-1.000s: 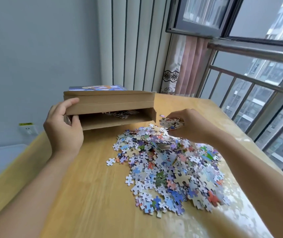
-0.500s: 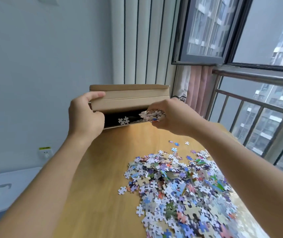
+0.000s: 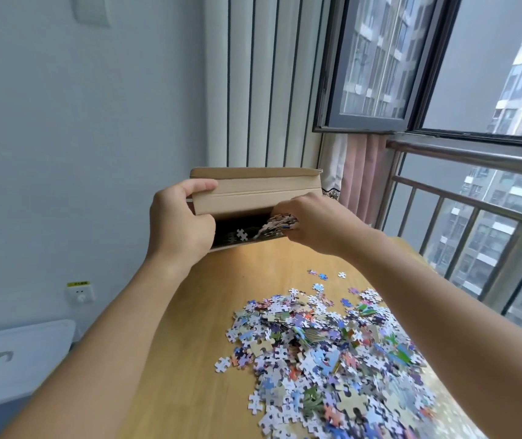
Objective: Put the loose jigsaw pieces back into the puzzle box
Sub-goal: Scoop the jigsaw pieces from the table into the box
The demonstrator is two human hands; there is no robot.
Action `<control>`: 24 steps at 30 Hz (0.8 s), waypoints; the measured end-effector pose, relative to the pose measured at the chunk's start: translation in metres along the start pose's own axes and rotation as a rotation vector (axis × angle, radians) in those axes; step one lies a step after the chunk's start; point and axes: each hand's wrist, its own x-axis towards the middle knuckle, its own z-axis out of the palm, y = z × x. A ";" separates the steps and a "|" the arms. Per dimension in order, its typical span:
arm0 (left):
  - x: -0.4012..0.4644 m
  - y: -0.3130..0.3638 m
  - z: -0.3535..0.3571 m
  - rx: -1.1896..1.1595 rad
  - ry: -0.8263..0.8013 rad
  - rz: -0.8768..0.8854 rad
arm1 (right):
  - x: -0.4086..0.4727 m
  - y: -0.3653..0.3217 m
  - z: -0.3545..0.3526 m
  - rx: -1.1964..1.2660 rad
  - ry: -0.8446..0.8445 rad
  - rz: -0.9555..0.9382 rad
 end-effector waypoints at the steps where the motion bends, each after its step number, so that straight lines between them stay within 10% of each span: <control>1: 0.002 0.003 0.000 -0.003 -0.001 -0.002 | 0.001 0.001 -0.003 0.006 -0.018 -0.010; 24: 0.000 0.012 0.000 -0.088 -0.078 -0.072 | 0.023 0.024 -0.006 0.331 -0.389 0.123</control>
